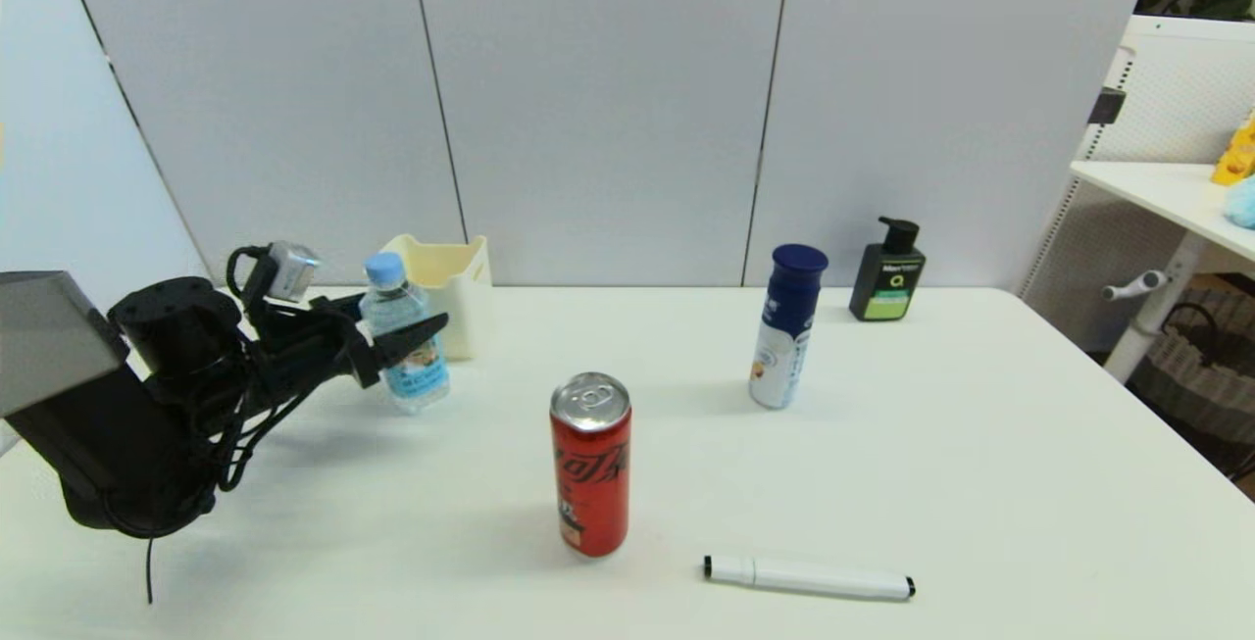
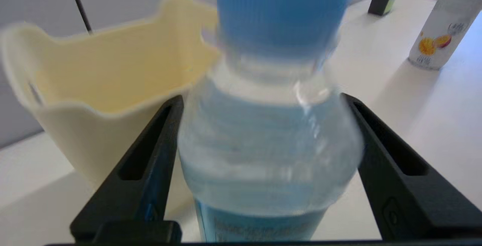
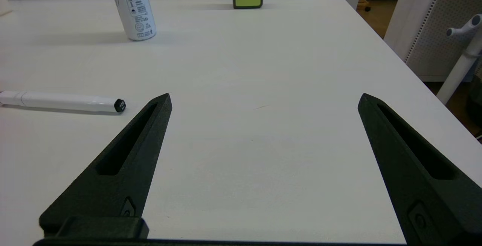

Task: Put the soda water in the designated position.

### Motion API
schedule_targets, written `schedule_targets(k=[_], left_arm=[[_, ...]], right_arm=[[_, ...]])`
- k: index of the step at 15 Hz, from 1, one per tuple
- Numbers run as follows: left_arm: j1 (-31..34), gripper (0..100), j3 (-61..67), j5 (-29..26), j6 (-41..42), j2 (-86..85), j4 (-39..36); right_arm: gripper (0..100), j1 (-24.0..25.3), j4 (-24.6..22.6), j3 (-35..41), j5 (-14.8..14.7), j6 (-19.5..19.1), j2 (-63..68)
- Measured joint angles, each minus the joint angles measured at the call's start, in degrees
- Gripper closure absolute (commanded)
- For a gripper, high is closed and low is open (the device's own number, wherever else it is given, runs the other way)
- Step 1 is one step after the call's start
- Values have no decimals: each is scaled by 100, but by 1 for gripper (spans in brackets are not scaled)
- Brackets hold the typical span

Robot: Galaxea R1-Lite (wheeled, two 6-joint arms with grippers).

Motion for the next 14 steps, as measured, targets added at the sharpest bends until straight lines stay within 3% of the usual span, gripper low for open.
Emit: schedule_targets(k=[3,6,10,14], left_arm=[[4,0,-18,297,-444,-757,223],[39,0,-96,660,-596,-1880,1287],[193,0,-923,1292,-566,-3366,3741],[232,0,-1957,2784,-111,-4667,6737]], right_arm=[[0,0,0,0,0,2,0],[0,0,0,0,1,2,0],[0,0,0,0,0,2,0],[0,0,0,0,0,2,0]])
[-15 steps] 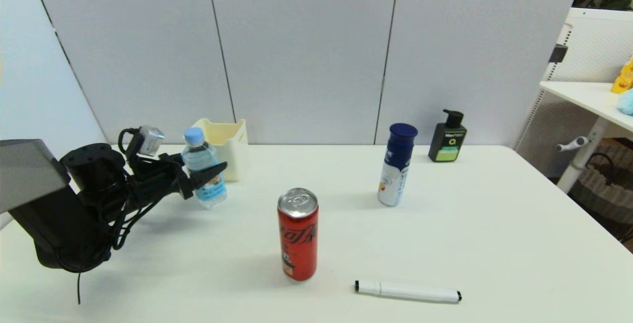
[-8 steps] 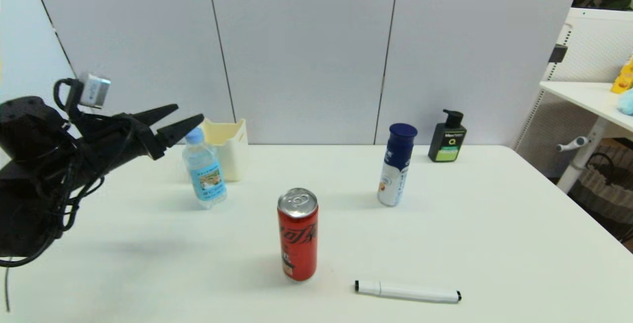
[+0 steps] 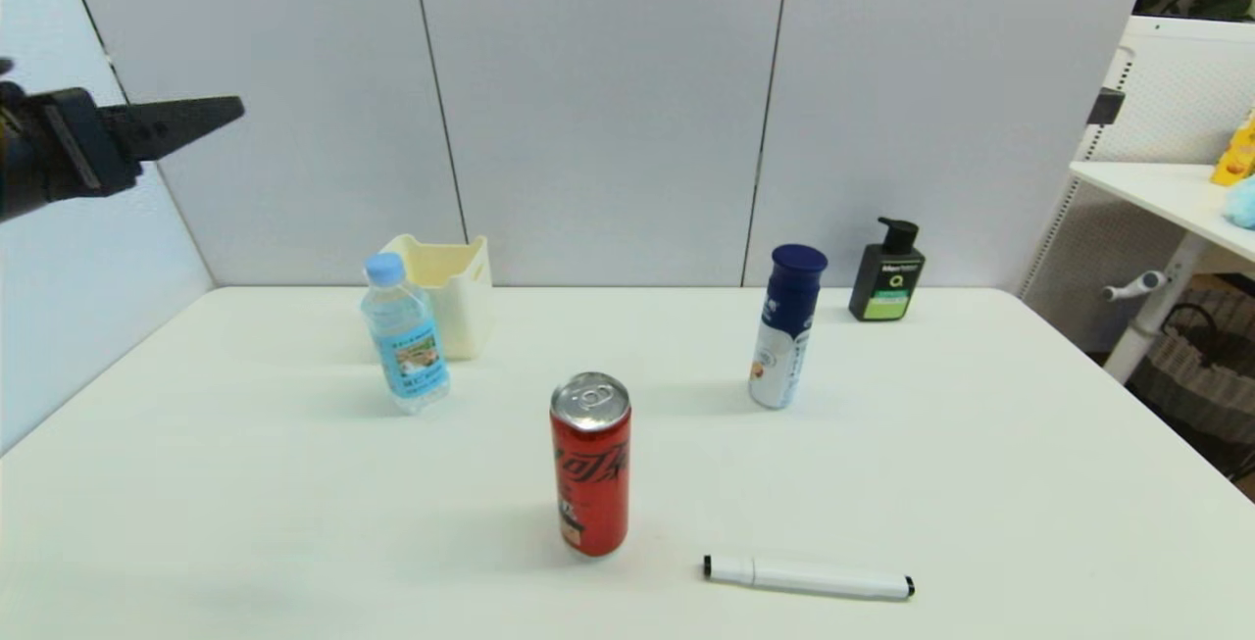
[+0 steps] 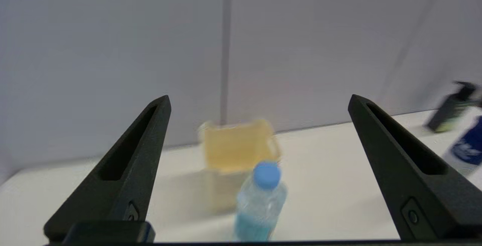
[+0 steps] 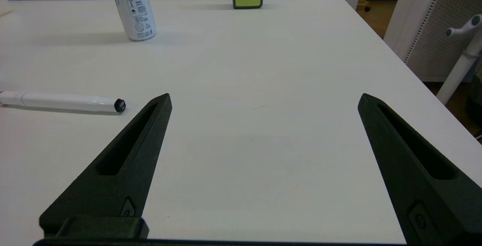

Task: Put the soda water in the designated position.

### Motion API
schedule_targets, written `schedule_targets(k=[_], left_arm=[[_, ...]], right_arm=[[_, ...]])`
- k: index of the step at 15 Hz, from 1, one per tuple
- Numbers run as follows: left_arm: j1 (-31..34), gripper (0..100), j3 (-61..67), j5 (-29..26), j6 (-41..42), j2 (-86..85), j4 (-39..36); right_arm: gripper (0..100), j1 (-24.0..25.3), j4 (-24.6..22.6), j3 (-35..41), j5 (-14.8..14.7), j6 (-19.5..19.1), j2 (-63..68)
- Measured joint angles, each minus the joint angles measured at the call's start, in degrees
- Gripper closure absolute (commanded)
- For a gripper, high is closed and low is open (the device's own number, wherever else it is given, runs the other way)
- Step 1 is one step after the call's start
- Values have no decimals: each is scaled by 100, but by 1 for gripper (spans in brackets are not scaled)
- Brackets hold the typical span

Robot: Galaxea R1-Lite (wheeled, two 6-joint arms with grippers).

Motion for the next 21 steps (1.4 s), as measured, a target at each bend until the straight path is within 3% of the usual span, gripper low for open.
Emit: schedule_targets(k=[3,6,14,21], left_arm=[[-61,0,49,1246,190,-981,1543],[-352,0,978,2143,193,-2018,1965],[-523,0,4098,2074,205,-5097,1974],[-514,0,5571,2022,312,-7117,1983]], right_arm=[[0,0,2,0,1,0,0],[0,0,2,0,0,0,0],[0,0,0,0,0,0,0],[0,0,0,0,0,2,0]])
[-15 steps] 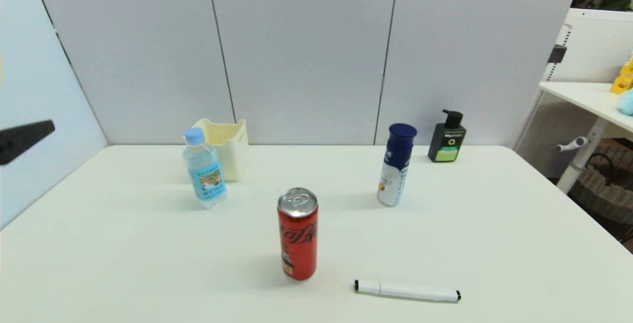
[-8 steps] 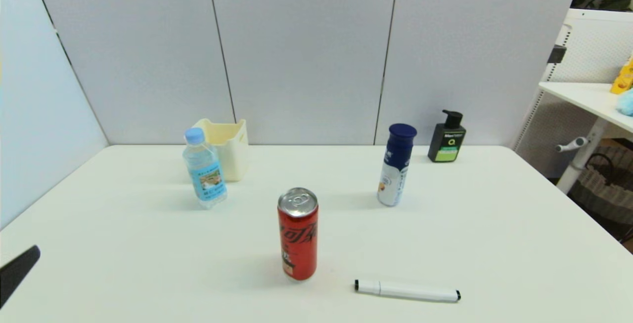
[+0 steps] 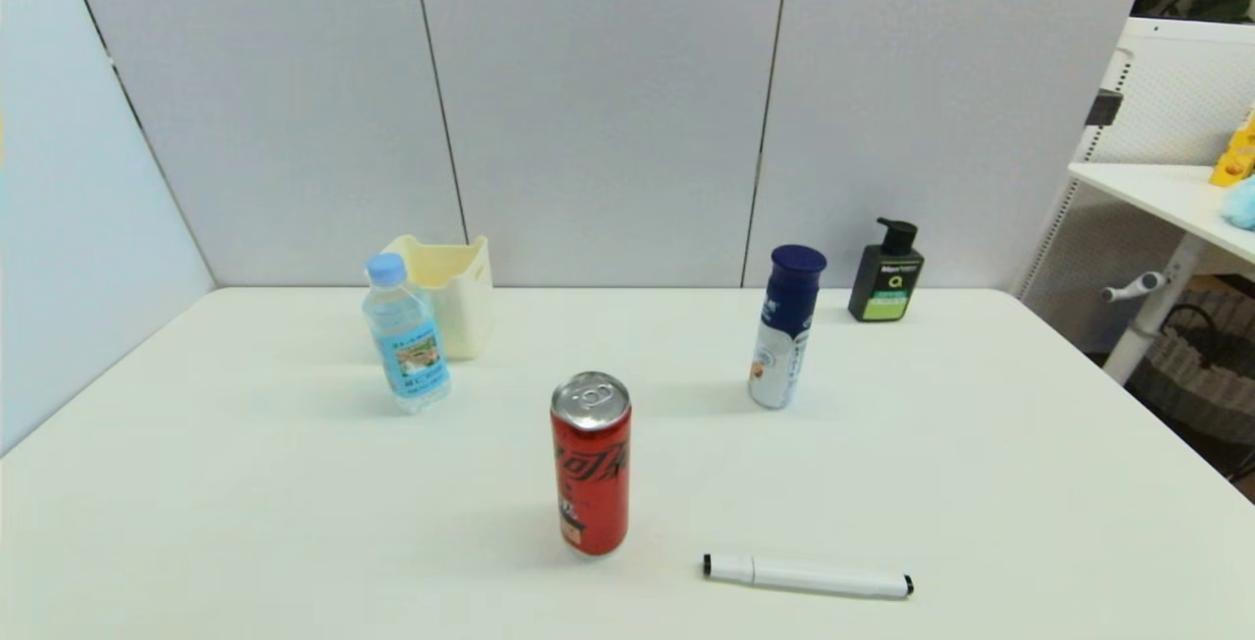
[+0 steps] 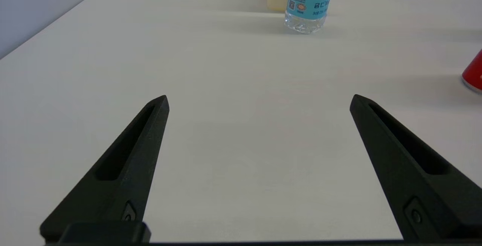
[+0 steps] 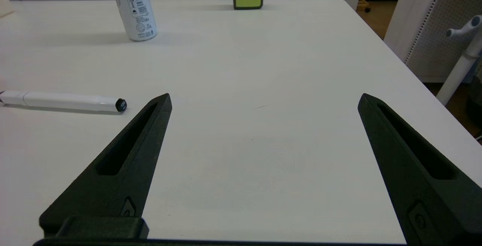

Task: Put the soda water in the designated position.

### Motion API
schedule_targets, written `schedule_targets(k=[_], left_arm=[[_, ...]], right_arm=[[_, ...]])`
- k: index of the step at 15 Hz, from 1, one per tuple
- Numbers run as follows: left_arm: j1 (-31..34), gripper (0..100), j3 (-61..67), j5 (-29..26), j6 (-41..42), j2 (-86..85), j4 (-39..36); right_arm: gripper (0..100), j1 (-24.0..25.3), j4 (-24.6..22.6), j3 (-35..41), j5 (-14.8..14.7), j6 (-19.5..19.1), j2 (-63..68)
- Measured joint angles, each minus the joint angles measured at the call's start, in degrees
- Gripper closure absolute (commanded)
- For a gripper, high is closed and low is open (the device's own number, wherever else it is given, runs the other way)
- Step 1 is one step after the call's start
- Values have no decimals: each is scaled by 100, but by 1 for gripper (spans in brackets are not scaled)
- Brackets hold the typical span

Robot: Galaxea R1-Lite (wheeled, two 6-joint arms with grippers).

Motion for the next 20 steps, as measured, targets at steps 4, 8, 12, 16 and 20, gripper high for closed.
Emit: schedule_targets(k=[4,8,12,16,20], left_arm=[[6,0,68,-56,102,-286,2],[9,0,79,-56,100,-332,9],[6,0,82,-56,98,-335,9],[4,0,82,-56,119,-338,9],[9,0,82,-56,133,-338,13]], right_arm=[[0,0,0,0,-2,-5,0],[0,0,2,0,-2,0,0],[0,0,0,0,0,-2,0],[0,0,0,0,0,-2,0],[0,0,0,0,-2,-2,0]])
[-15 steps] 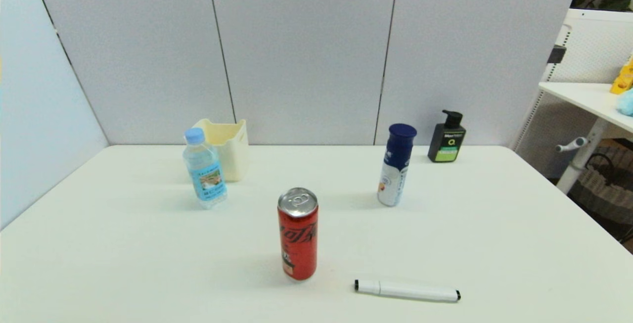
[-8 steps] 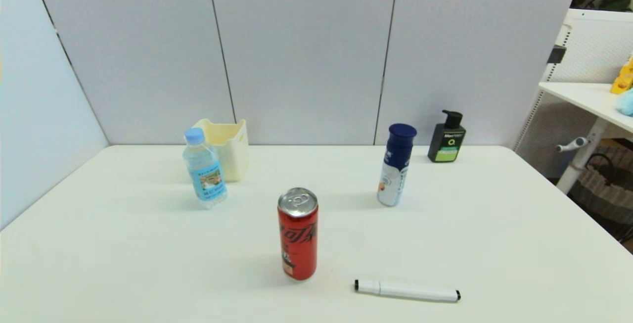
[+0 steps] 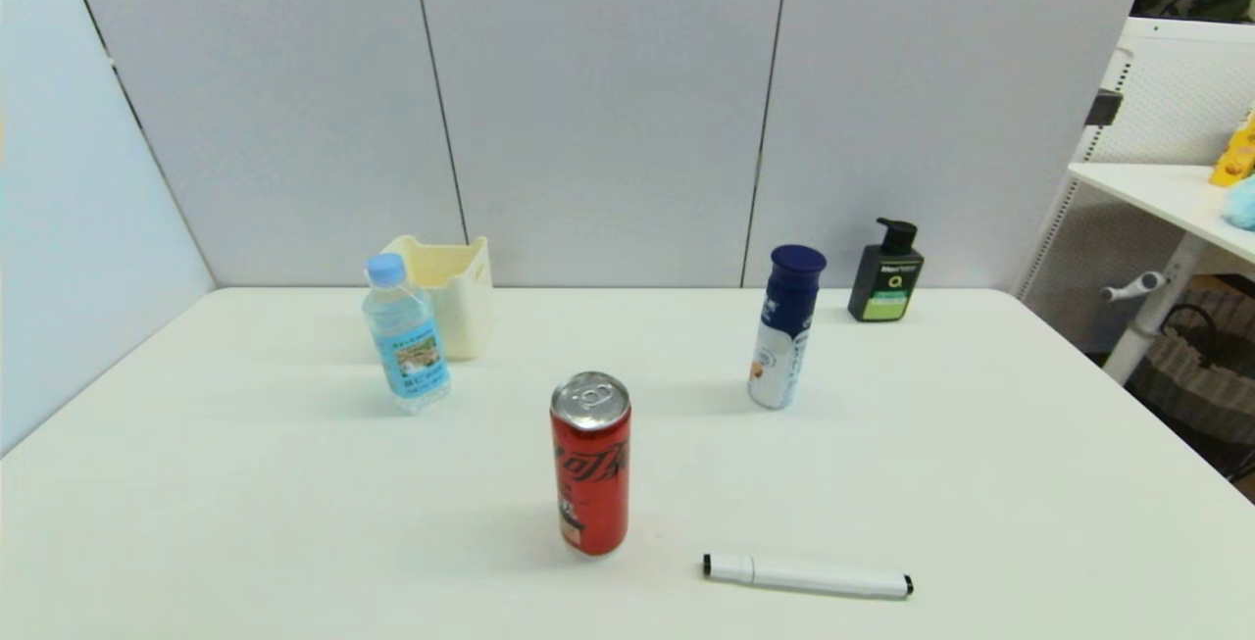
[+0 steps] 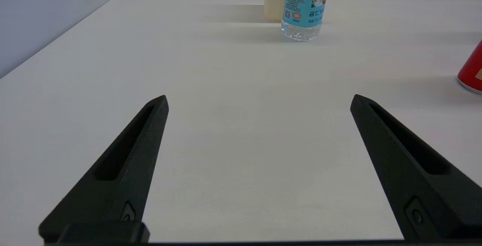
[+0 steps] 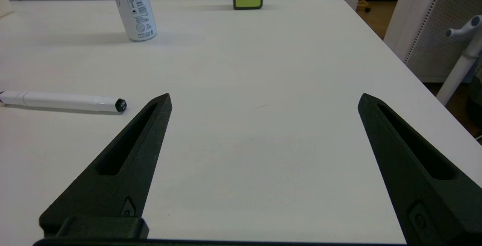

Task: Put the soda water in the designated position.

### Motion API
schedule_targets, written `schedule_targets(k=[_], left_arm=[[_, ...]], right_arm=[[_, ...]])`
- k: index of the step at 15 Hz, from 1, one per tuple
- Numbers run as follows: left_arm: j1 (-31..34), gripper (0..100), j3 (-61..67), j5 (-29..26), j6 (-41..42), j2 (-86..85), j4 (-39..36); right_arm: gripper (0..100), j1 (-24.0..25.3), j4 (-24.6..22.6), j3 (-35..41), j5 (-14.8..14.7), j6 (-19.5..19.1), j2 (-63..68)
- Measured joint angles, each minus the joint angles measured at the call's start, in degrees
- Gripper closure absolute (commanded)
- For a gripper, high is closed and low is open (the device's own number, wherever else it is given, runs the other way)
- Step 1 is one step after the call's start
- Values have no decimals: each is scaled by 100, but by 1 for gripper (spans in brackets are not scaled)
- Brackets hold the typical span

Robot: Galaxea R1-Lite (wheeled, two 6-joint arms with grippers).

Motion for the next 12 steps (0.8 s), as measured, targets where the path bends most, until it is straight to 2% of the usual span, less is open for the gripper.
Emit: schedule_targets(k=[12], left_arm=[[0,0,0,0,-13,5,-2]], right_arm=[[0,0,0,0,0,5,0]])
